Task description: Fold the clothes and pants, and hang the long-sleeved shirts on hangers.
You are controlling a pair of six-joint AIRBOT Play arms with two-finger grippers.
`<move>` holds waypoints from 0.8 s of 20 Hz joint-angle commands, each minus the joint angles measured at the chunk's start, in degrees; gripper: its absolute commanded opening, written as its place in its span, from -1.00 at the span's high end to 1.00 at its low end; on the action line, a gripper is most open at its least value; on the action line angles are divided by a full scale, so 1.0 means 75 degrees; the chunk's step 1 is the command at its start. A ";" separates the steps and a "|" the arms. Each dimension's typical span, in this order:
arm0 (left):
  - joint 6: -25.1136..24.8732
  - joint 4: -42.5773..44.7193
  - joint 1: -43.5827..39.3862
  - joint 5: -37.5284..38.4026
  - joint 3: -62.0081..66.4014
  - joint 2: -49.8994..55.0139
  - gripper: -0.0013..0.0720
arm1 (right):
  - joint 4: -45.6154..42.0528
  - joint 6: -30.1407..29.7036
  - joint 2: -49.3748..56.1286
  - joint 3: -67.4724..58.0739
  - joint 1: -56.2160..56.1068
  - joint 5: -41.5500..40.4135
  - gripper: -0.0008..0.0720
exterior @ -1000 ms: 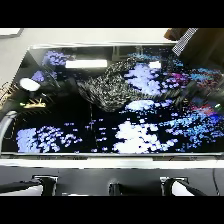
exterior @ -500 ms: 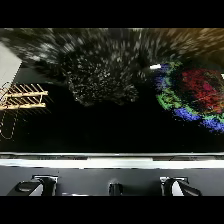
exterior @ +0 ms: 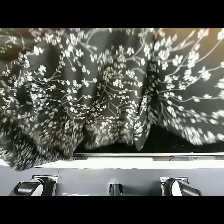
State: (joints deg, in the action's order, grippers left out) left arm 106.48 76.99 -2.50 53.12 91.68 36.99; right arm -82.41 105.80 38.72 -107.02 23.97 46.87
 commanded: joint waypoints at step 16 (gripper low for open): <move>-0.0991 -0.2343 -0.0991 -0.1763 0.0009 0.8288 0.92 | 0.3089 -0.1582 0.7799 -0.0015 -0.0828 0.2192 0.84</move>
State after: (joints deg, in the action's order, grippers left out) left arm 99.18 60.90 -8.03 38.76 91.68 92.99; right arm -58.72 95.98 90.94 -107.09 20.73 57.32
